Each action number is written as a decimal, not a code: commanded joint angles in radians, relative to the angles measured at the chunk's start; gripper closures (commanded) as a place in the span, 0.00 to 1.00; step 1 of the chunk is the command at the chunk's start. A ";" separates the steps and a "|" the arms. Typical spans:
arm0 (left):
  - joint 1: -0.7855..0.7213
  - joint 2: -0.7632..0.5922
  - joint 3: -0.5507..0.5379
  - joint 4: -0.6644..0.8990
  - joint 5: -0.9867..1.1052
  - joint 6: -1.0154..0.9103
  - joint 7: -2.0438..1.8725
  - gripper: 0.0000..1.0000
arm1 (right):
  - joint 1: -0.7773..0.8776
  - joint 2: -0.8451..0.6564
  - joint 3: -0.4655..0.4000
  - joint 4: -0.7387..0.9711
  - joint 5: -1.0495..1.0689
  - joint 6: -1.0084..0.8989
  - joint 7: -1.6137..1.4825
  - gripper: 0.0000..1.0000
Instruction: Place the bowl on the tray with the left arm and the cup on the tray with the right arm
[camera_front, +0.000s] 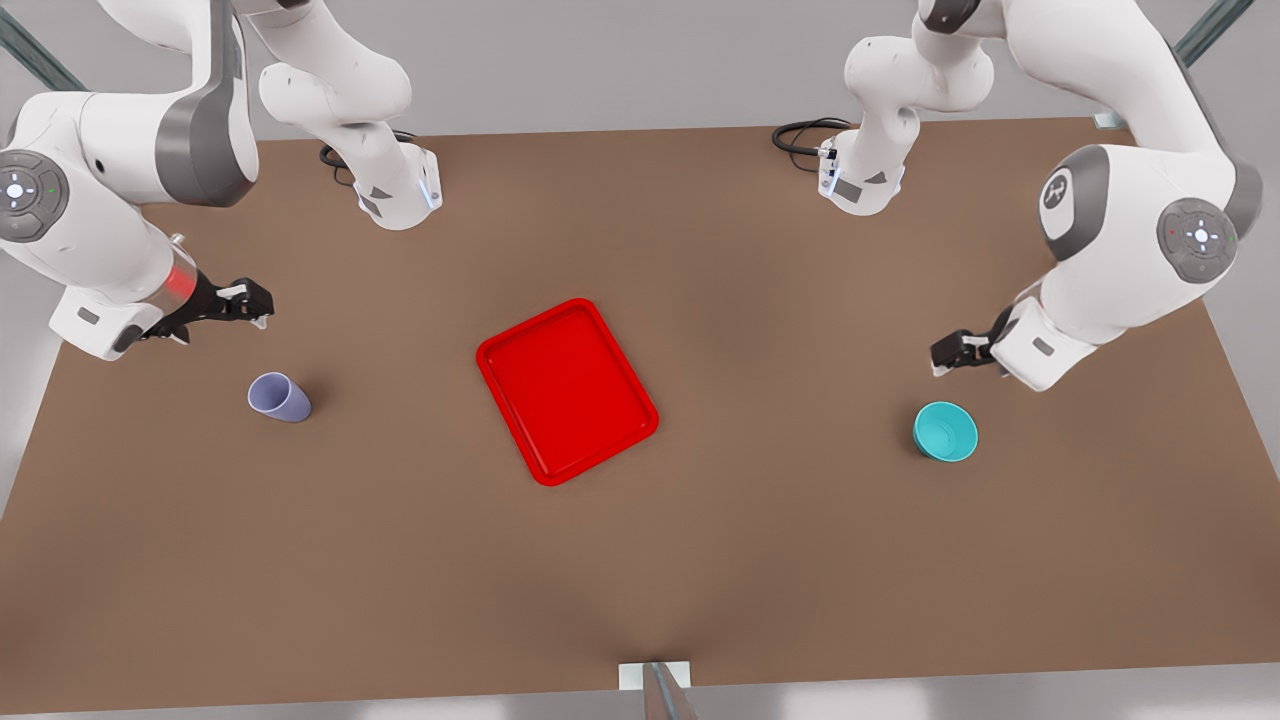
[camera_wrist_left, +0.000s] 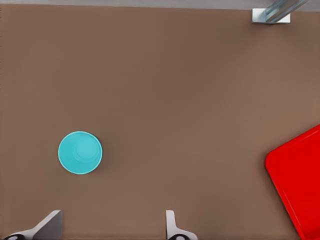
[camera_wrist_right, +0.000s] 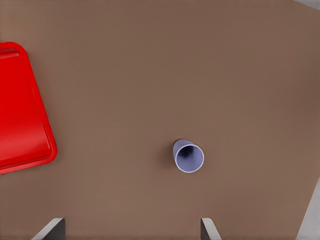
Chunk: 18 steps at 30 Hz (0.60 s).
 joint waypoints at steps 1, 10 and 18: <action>0.003 -0.005 0.015 -0.007 0.008 -0.021 -0.040 0.00 | -0.002 -0.001 0.000 0.000 -0.001 0.001 -0.023 0.00; 0.206 0.207 0.109 -0.412 -0.247 0.533 0.738 0.00 | -0.005 0.062 0.001 0.023 -0.008 0.006 -0.017 0.00; 0.252 0.299 0.123 -0.472 -0.327 0.647 0.945 0.00 | -0.002 0.062 0.001 0.022 -0.001 -0.033 -0.015 0.00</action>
